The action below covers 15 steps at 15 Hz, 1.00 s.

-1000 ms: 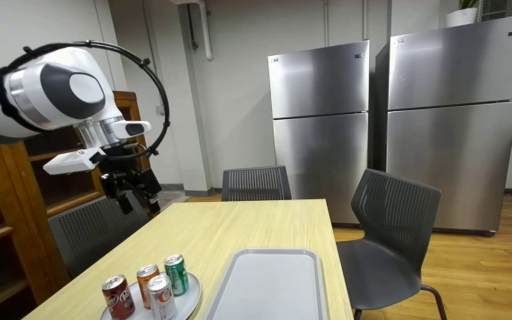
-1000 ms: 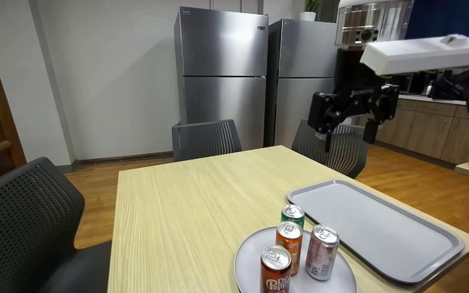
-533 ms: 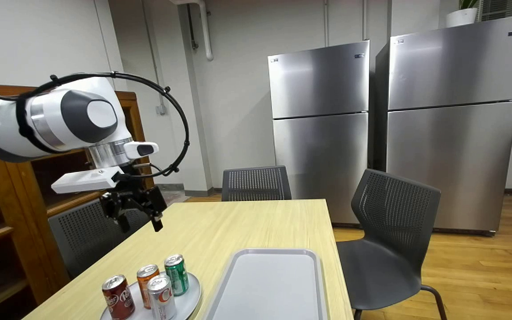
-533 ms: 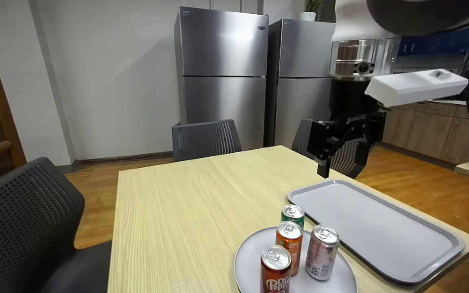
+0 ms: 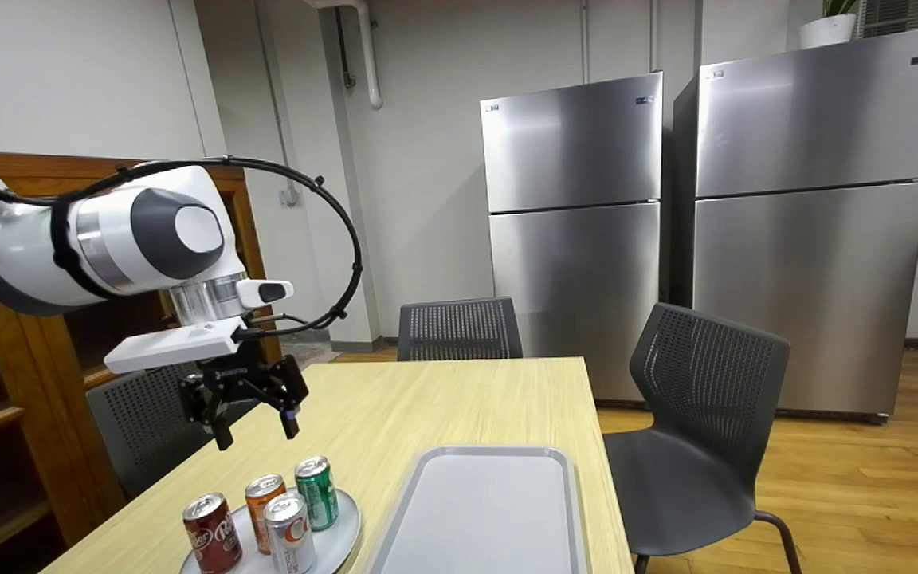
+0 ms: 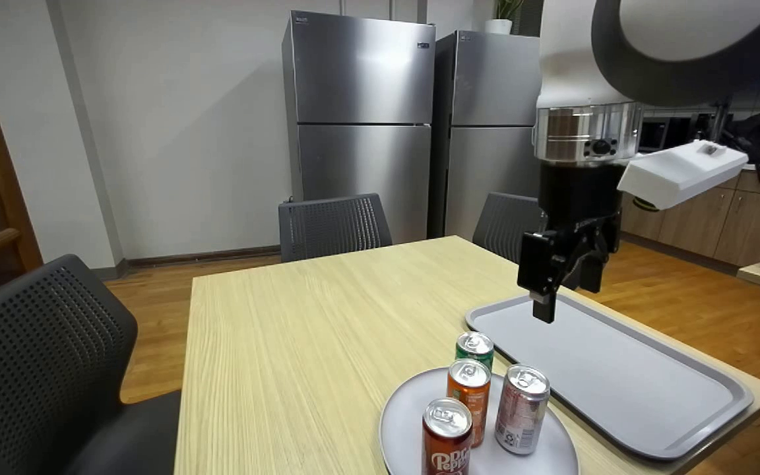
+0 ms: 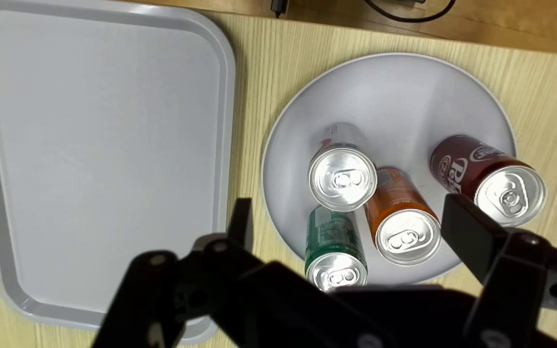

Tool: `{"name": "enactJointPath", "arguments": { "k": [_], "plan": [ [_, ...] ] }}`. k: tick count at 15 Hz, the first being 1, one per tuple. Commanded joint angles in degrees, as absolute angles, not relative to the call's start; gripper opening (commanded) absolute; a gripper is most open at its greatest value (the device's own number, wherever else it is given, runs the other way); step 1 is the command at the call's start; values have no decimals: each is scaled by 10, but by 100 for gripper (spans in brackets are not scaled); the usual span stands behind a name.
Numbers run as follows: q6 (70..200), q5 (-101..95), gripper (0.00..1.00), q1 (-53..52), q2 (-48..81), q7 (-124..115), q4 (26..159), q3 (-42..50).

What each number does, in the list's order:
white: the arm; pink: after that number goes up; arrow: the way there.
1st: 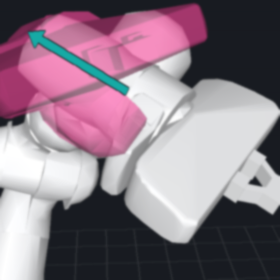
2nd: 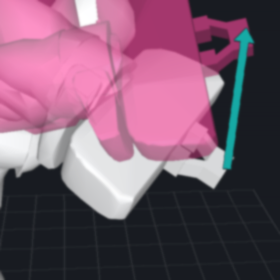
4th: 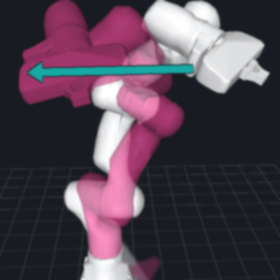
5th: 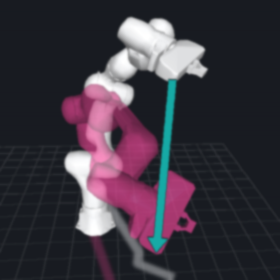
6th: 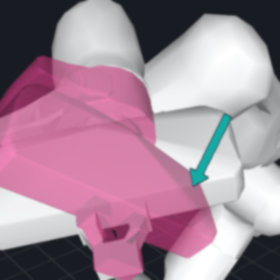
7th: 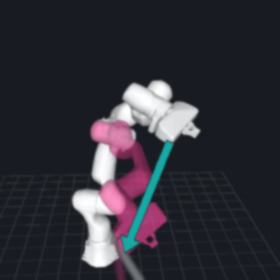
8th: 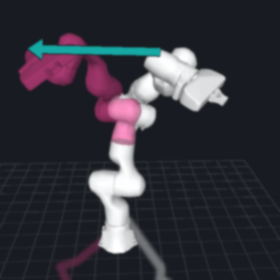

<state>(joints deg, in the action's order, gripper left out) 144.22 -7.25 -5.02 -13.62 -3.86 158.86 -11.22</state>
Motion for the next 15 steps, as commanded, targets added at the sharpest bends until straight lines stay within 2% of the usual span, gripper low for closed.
{"name": "enactJointPath", "arguments": {
  "k": [1,6,15],
  "plan": [
    [1441,-75,100,-57,-136,-40,1588,-105],
    [1441,-75,100,-57,-136,-40,1588,-105],
    [1449,-37,100,-70,-62,98,1569,-64]
  ]
}}
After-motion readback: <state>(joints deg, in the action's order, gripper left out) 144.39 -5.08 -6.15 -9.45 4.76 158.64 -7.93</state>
